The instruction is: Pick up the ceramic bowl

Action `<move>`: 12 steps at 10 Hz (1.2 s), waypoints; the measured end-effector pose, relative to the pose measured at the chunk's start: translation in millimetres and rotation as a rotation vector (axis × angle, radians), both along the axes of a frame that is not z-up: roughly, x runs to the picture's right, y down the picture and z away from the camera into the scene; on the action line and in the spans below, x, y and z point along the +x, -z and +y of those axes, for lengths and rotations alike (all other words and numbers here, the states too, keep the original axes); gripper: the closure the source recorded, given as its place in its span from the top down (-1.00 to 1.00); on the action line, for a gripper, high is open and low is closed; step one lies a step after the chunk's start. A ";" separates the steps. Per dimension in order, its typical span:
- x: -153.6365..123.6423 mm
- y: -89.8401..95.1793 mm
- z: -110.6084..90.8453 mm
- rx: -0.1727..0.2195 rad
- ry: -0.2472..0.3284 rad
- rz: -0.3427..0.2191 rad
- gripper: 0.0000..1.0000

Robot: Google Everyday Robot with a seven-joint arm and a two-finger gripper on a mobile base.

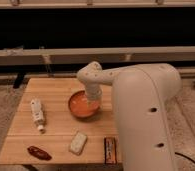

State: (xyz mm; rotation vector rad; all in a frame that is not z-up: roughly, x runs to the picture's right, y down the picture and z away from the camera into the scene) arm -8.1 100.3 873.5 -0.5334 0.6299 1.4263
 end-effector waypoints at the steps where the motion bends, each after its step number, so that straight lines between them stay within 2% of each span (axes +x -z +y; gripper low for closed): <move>1: 7.9 -3.0 5.5 -0.005 -0.005 0.003 -0.59; 2: 8.3 -4.7 4.7 -0.002 -0.010 -0.003 -0.78; 4: 1.3 0.3 -6.4 -0.001 -0.017 -0.016 -0.96; 5: -0.1 10.4 -17.6 -0.001 -0.021 -0.024 -0.96; 7: 1.5 23.8 -27.7 0.006 -0.023 -0.034 -0.96; 10: -0.9 28.6 -36.4 0.013 -0.019 -0.046 -0.96; 12: 1.5 40.7 -48.6 0.022 -0.018 -0.050 -0.96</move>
